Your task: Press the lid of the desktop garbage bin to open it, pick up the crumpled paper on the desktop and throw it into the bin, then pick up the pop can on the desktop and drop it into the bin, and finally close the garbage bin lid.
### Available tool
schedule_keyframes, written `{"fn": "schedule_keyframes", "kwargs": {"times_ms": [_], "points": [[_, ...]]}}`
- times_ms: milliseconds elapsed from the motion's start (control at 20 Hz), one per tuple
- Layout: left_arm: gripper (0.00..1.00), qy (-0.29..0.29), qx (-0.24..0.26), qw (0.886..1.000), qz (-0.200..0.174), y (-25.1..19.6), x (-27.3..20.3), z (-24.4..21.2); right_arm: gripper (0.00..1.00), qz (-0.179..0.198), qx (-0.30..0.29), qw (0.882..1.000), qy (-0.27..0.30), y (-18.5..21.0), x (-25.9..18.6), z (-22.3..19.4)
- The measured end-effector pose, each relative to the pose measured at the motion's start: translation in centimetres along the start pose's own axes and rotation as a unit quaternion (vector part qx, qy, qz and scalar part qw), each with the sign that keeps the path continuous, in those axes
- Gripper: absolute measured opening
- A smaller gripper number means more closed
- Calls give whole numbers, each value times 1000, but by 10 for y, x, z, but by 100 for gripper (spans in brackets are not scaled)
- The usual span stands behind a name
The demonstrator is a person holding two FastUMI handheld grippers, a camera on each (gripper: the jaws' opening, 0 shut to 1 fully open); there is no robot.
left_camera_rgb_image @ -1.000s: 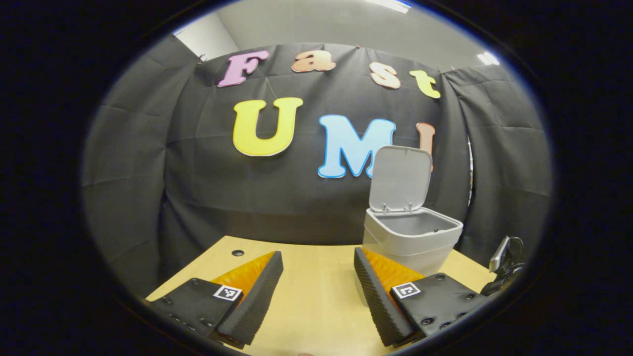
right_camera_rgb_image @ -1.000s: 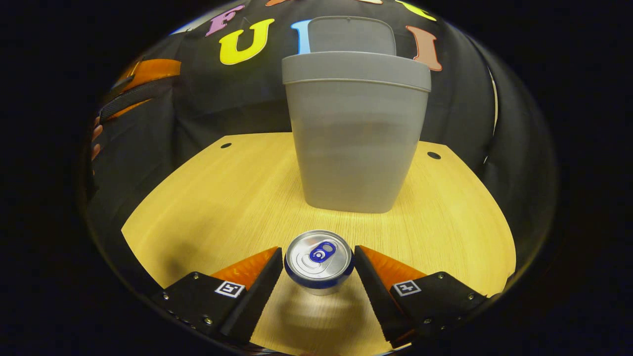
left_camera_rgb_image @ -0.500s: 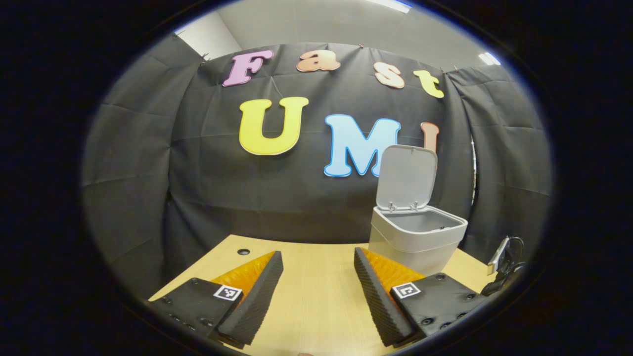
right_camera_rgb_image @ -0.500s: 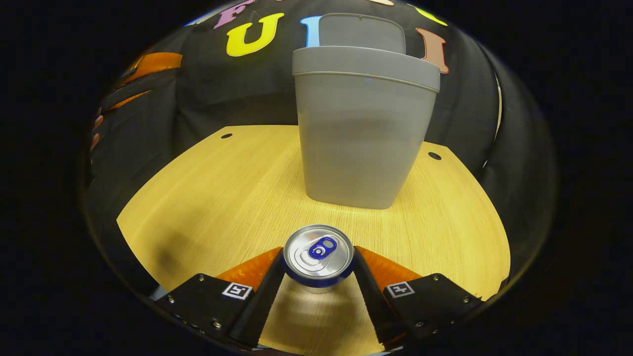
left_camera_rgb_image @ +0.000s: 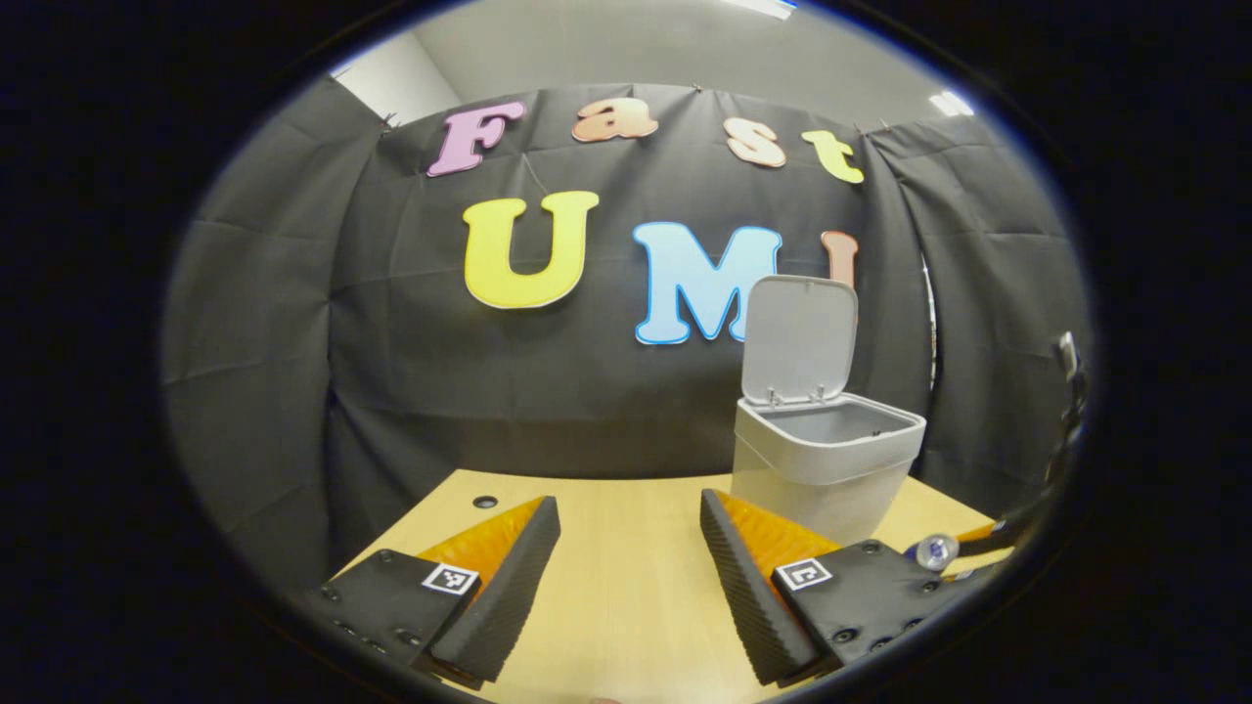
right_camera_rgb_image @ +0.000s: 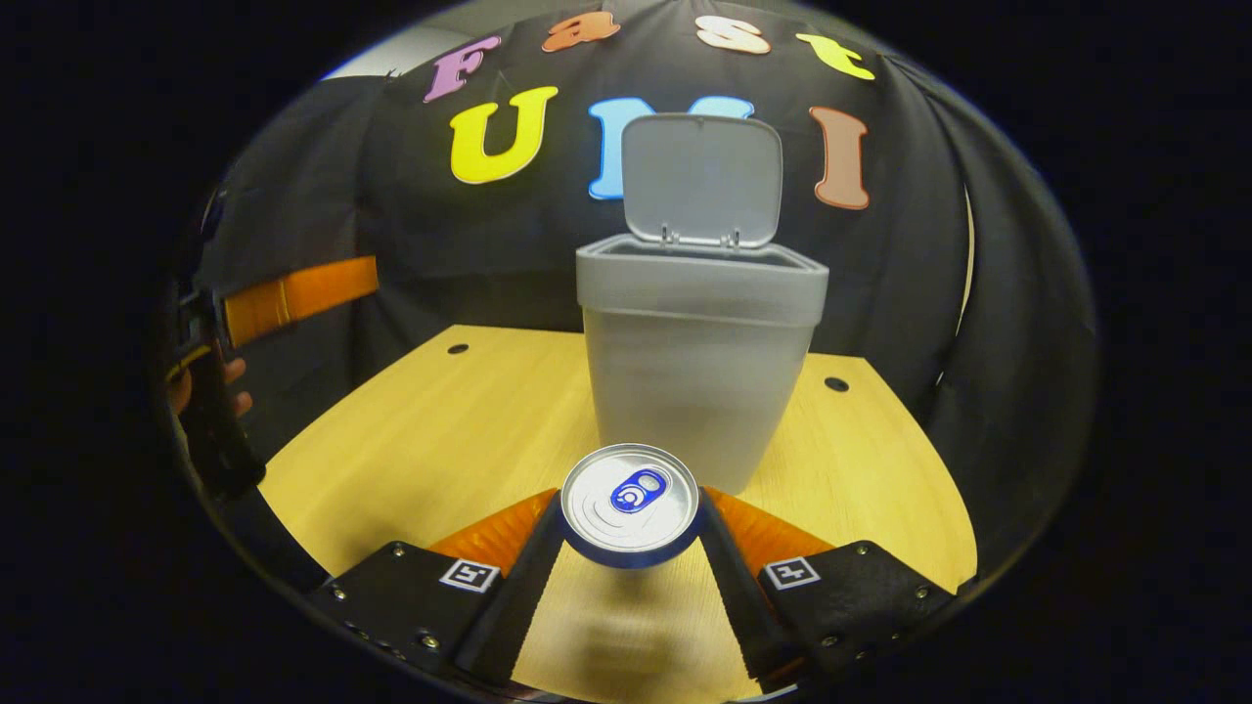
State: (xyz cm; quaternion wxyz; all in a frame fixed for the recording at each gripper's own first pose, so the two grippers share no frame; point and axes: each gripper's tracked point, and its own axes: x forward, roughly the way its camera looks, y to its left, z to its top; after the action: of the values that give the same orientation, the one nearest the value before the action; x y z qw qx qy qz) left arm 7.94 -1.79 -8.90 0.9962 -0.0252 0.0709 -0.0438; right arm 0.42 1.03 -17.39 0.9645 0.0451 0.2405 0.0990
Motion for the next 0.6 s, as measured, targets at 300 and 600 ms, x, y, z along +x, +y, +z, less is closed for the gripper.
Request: {"fn": "schedule_keyframes", "kwargs": {"times_ms": [300,600], "points": [[95,-10,-1,1000,6,8,-6,9,83,0,-9,996,-92,-2,-9,87],[95,-26,4,1000,14,13,-16,23,83,-7,-5,983,-181,-14,-1,167]]}}
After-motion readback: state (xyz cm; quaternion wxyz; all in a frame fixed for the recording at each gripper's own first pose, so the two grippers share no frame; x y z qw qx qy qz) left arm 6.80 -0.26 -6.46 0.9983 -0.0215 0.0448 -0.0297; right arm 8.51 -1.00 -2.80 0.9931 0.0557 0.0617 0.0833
